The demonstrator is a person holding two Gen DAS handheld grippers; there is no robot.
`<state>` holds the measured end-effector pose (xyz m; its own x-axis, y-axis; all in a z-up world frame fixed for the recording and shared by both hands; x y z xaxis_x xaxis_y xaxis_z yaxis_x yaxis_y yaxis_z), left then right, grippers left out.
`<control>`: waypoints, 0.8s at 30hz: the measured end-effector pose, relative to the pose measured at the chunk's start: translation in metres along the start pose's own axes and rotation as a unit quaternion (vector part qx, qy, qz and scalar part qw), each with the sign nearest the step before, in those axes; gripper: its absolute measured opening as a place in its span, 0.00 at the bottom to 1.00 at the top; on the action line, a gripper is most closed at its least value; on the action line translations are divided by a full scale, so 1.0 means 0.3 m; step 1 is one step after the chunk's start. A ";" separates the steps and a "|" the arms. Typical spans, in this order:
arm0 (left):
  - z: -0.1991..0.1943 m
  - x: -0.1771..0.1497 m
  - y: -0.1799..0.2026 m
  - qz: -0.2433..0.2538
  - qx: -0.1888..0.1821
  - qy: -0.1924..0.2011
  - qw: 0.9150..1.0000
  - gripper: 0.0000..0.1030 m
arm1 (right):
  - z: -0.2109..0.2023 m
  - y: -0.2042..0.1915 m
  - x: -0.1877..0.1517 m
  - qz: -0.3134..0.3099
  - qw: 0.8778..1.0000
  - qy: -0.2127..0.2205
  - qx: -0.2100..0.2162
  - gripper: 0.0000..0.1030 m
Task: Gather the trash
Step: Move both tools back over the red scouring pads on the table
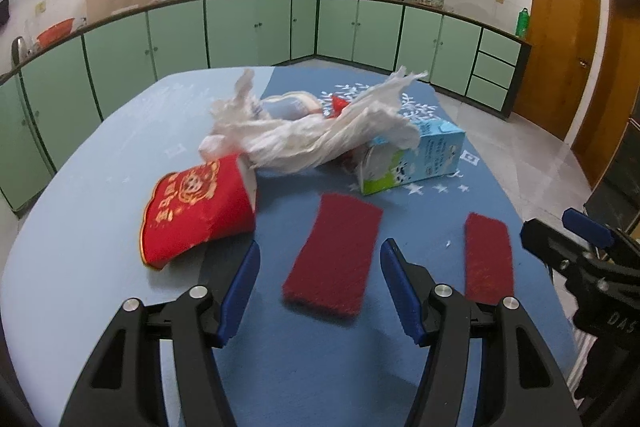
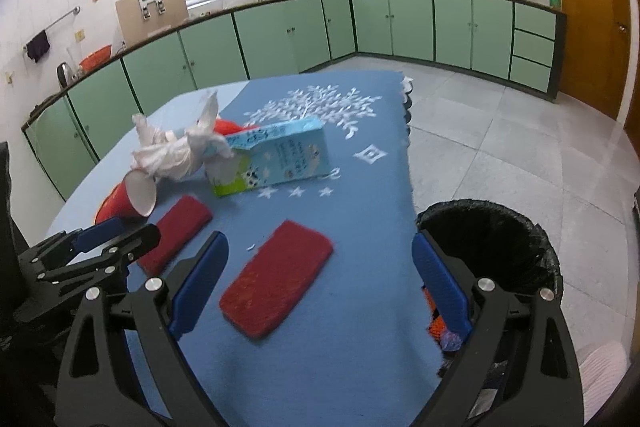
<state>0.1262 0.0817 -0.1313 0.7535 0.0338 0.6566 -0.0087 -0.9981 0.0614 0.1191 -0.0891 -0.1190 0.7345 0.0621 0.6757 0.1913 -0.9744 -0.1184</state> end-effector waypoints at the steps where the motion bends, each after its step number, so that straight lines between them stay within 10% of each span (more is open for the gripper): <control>1: 0.002 -0.004 -0.010 -0.001 0.000 -0.001 1.000 0.60 | 0.008 -0.008 -0.004 0.000 1.000 -0.002 0.000 0.88; 24: 0.027 -0.033 -0.065 -0.016 -0.012 -0.016 1.000 0.60 | 0.118 -0.063 -0.048 -0.028 0.998 -0.053 -0.018 0.84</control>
<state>0.1244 0.1003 -0.1451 0.7746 0.0631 0.6293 -0.0005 -0.9950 0.1003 0.1279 -0.0638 -0.1523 0.7890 0.1366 0.5990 0.2111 -0.9759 -0.0555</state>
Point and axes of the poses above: each gripper's, at about its wrist camera, not at the fingertips, and z roughly the way its jaws point, y to its right, x to its top, the point moved 4 cm from there along z, roughly the way its jaws point, and after that the axes turned 7 degrees about -y, right-handed, at the moved point
